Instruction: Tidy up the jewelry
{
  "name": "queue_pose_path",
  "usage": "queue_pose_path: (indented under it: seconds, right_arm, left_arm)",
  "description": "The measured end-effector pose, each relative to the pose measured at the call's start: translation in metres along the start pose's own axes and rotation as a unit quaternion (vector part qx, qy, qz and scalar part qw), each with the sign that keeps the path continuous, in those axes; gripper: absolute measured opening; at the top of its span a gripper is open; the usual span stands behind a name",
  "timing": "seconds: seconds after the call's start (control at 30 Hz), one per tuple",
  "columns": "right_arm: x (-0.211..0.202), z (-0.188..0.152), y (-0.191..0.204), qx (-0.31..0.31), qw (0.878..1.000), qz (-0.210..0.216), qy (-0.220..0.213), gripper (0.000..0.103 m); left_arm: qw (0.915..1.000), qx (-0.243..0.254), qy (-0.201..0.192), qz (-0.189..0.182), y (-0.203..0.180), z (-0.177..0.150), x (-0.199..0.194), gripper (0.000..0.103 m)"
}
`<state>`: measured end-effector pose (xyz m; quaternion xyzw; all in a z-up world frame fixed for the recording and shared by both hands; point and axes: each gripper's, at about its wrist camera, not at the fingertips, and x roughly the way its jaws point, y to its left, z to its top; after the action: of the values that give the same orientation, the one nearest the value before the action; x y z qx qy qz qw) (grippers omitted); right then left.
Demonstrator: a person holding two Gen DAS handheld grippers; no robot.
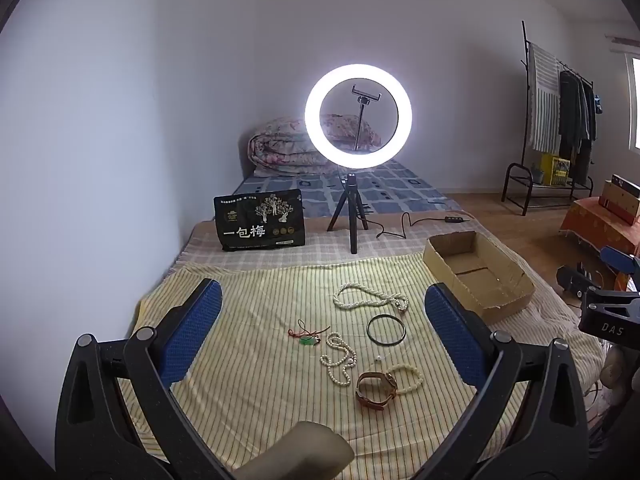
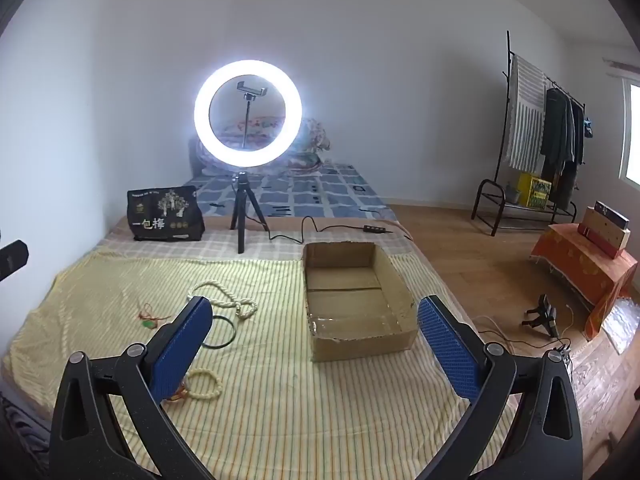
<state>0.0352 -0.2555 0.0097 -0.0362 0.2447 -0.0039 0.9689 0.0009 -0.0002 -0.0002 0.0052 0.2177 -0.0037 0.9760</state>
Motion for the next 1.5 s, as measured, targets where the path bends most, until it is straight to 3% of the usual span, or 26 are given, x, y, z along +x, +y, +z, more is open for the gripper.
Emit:
queue_pose_path:
  seconds: [1.5]
  right_arm:
    - [-0.002,0.0,-0.001,0.002,1.0,0.003,-0.004,0.102]
  left_arm:
    - [0.9999,-0.008,-0.006,-0.004,0.0,-0.003,0.005,0.103]
